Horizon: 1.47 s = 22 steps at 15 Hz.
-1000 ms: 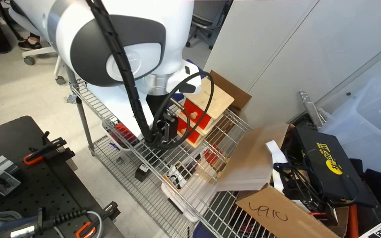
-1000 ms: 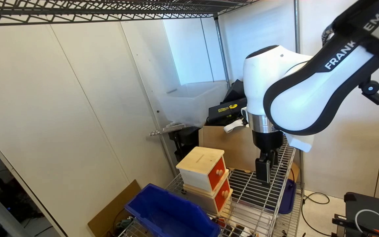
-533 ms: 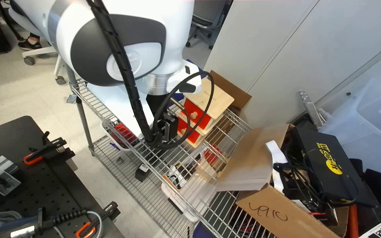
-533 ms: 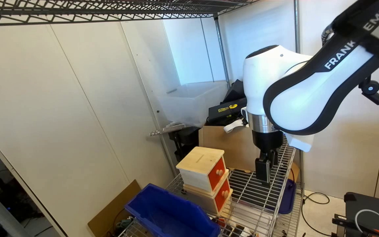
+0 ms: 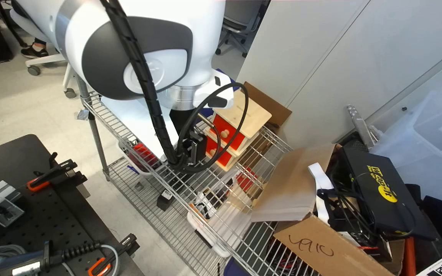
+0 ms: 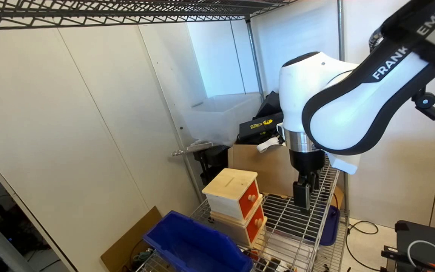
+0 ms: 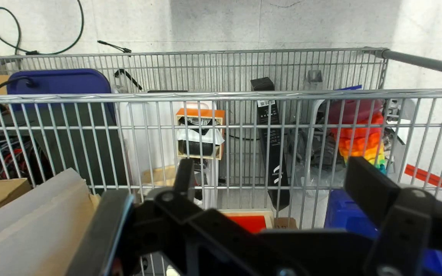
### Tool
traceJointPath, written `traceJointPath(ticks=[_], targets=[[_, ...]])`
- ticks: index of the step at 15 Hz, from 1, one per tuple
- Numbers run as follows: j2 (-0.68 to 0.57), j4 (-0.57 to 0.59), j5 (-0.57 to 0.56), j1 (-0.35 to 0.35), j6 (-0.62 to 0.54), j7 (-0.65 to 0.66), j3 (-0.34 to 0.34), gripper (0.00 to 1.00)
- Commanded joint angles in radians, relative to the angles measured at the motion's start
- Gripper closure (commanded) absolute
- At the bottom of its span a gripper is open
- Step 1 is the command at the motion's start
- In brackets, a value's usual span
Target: Open the chest drawer
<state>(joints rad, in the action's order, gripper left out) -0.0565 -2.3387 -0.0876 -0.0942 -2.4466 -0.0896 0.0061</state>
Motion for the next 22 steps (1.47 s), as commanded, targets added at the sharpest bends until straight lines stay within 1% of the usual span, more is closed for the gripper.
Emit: traceJointPath(ticks=[1, 13, 15, 17, 22], targets=[[0.000, 0.001, 0.002, 0.019, 0.003, -0.001, -0.018, 0.00], [-0.015, 0.010, 0.009, 0.018, 0.002, 0.008, -0.019, 0.00], [-0.022, 0.006, -0.010, 0.019, -0.048, 0.043, -0.022, 0.00], [-0.033, 0.012, 0.002, 0.020, -0.072, 0.045, -0.021, 0.00], [-0.093, 0.023, 0.032, 0.020, -0.198, 0.007, -0.013, 0.00]])
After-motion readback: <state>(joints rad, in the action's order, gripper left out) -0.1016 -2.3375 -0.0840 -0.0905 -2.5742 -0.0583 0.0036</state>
